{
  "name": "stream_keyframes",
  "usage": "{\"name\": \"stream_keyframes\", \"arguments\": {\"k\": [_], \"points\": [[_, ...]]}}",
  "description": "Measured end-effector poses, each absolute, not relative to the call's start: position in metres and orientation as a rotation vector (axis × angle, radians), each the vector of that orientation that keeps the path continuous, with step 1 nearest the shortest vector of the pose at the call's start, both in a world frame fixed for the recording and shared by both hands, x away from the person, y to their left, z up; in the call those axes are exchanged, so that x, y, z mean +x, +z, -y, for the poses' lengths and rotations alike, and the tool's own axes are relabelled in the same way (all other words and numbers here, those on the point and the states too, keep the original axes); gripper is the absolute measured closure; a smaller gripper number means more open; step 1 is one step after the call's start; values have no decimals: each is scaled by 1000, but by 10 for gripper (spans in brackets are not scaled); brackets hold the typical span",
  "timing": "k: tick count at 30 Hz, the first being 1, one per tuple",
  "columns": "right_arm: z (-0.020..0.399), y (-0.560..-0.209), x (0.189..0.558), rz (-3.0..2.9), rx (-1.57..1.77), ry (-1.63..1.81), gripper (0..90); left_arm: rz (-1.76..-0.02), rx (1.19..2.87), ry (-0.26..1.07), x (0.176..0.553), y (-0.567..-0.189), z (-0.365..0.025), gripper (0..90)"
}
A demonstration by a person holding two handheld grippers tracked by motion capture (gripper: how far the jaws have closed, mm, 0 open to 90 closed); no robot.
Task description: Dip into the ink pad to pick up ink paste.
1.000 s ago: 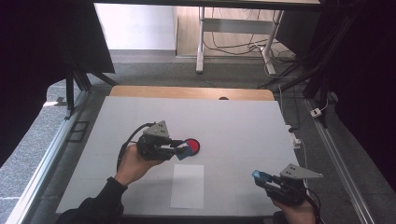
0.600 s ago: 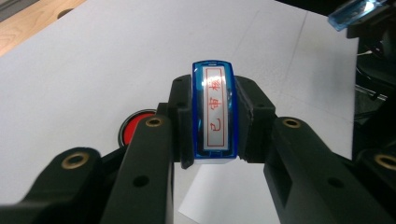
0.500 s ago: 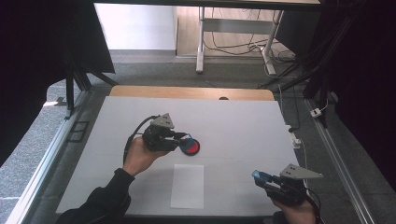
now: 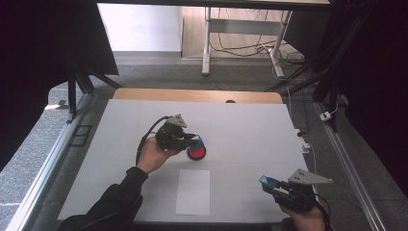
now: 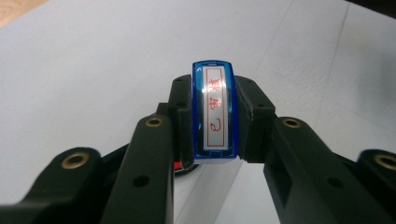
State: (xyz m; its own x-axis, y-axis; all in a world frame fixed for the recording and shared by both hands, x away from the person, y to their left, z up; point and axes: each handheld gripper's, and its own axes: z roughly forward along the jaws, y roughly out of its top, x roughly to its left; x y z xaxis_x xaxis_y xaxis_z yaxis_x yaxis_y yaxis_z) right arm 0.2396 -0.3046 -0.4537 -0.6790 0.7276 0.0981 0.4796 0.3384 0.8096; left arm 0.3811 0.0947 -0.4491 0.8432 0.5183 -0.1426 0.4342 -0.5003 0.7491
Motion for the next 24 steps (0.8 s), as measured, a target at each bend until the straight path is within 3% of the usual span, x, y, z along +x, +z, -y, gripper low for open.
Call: {"name": "stream_keyframes", "arguments": {"k": [24], "points": [[305, -454, 240, -2332, 1083, 1269, 687, -826, 2198, 70, 408, -481, -90, 701]]}}
